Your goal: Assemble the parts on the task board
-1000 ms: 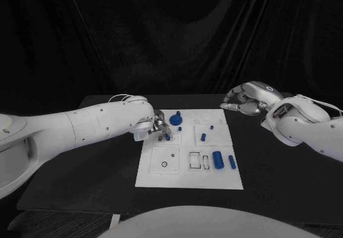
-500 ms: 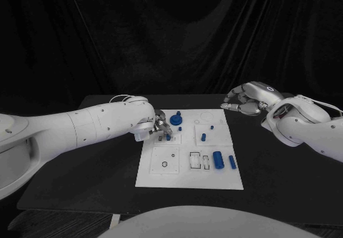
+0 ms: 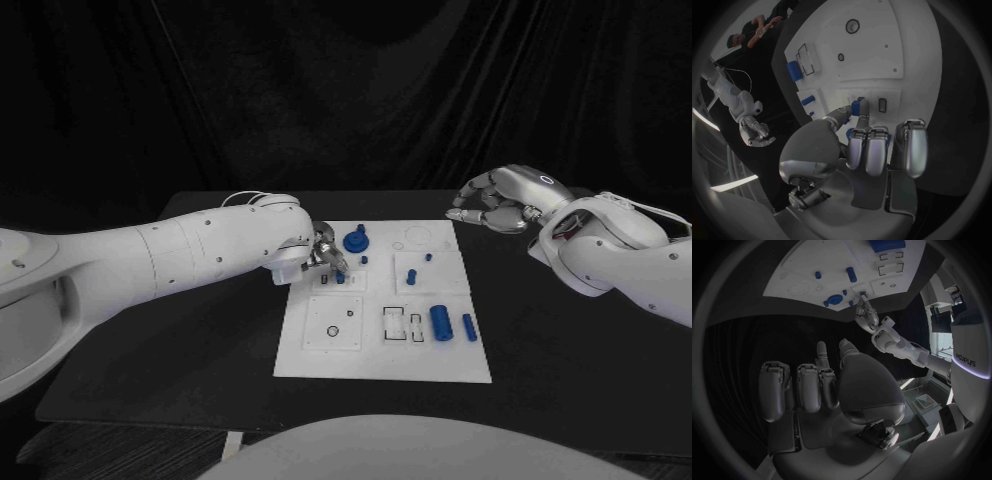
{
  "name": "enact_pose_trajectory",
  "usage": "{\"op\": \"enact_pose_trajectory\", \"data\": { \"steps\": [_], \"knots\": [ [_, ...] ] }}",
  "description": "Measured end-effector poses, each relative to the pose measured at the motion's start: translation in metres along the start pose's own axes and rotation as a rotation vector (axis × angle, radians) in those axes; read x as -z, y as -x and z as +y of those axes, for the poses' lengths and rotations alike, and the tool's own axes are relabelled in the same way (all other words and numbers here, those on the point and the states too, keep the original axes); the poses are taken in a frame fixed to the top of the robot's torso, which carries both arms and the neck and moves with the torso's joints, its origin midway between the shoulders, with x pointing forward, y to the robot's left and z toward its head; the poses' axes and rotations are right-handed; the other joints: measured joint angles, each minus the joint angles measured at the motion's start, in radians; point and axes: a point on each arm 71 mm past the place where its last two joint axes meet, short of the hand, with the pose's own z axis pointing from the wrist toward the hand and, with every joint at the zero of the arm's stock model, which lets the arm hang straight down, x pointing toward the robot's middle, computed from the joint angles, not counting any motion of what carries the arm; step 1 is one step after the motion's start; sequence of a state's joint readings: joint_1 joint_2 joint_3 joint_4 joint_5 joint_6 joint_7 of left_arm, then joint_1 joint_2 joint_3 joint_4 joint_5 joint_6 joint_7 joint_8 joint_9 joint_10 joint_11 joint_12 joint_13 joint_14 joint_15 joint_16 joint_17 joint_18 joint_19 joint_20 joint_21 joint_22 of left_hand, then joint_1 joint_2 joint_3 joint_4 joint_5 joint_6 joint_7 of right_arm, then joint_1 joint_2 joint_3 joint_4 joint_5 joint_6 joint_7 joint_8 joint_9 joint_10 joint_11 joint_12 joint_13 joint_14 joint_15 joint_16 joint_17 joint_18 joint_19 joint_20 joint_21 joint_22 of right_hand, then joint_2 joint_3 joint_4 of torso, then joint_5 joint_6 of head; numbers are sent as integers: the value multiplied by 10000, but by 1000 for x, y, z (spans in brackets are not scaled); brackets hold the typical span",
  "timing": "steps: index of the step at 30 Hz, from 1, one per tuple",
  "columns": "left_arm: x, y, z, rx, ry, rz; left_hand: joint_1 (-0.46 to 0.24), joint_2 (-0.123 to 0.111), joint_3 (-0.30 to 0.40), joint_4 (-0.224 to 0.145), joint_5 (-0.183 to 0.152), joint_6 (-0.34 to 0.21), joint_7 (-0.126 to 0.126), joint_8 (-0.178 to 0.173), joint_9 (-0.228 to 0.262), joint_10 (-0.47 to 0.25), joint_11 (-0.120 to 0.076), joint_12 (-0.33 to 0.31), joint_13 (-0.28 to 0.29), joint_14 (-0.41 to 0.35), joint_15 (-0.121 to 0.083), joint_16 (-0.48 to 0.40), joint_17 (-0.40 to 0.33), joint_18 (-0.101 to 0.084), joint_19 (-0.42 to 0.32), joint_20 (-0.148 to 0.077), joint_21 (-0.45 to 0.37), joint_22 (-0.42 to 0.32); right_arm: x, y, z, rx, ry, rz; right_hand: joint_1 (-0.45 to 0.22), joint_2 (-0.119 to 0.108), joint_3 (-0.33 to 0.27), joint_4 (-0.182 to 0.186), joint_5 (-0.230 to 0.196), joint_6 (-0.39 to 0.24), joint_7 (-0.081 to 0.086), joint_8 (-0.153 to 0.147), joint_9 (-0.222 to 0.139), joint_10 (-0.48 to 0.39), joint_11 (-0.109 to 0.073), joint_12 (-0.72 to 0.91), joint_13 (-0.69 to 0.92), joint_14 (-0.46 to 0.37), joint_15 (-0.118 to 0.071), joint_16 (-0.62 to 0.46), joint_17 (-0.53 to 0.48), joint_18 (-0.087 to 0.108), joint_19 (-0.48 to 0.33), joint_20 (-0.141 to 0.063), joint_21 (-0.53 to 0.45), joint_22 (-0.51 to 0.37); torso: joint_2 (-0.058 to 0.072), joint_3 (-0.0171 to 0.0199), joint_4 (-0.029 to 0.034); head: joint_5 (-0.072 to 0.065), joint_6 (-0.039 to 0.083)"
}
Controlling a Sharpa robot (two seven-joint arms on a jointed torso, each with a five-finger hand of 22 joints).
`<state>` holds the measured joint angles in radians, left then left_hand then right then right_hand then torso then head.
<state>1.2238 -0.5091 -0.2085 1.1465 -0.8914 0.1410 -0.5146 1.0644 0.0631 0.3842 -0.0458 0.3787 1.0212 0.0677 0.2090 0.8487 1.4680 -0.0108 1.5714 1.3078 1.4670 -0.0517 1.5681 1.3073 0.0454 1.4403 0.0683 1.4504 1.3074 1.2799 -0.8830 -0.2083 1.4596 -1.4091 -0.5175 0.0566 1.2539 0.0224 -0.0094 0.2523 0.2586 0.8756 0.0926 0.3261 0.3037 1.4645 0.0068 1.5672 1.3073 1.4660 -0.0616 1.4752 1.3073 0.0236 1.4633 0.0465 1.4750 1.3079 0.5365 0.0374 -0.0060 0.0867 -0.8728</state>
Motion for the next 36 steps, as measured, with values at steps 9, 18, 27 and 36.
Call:
{"op": "enact_pose_trajectory", "data": {
  "steps": [9, 18, 27, 36],
  "knots": [
    [0, 0, 0, 2, 7, 9, 2, 2, 0, 0, 0, -32, 1, 0, -4, 0, 0, 0, 0, 0, 0, 0, 0, 0, 0, 0, 0, 0, 0, 0, 0, -2, 6, 8, 0, 0, 0, 0, 0, 0, 0, 0, 0, 0, 0, 0, 0, 0, 0, 0, 0, 0, 0, 0, 0, -1, -2, 0, -1, -5, 0],
    [0, 0, 1, 4, 18, 33, 11, 11, 0, 0, 0, -35, 3, 0, 21, 0, 0, 0, 0, 0, 0, 0, 0, 0, 0, 0, -39, -1, 0, 0, 0, -1, 2, 11, 0, 0, -29, -29, 0, 0, 0, 0, -10, -1, 0, 0, 7, 0, 0, 0, 0, 0, 0, 0, 0, -2, -1, 1, -1, 3, 0],
    [0, 0, 3, -8, 32, 79, 22, 22, 0, -1, -1, -29, -3, -31, 26, 0, 0, 0, 0, 0, 0, 0, 0, 0, 0, 0, -39, -1, 0, 0, 0, -3, -5, 20, 0, 0, -29, -29, 0, 0, 0, 0, -10, 0, 0, 0, 6, 0, 0, 0, 0, 1, 0, 0, 0, -3, -1, 0, -2, 18, 0],
    [0, -1, 4, -22, 67, 133, 22, 22, 0, -1, -14, -15, -16, -36, 99, 0, 0, 0, 0, 0, 0, 0, 7, 1, 0, 0, -39, -1, 0, -1, 0, -9, -14, 37, 0, 0, -28, -28, 0, 0, 0, 0, -9, -1, 0, 0, 5, 0, 0, 0, 0, 0, 0, 0, 0, -3, -1, 0, -2, 20, 0]
  ]
}}
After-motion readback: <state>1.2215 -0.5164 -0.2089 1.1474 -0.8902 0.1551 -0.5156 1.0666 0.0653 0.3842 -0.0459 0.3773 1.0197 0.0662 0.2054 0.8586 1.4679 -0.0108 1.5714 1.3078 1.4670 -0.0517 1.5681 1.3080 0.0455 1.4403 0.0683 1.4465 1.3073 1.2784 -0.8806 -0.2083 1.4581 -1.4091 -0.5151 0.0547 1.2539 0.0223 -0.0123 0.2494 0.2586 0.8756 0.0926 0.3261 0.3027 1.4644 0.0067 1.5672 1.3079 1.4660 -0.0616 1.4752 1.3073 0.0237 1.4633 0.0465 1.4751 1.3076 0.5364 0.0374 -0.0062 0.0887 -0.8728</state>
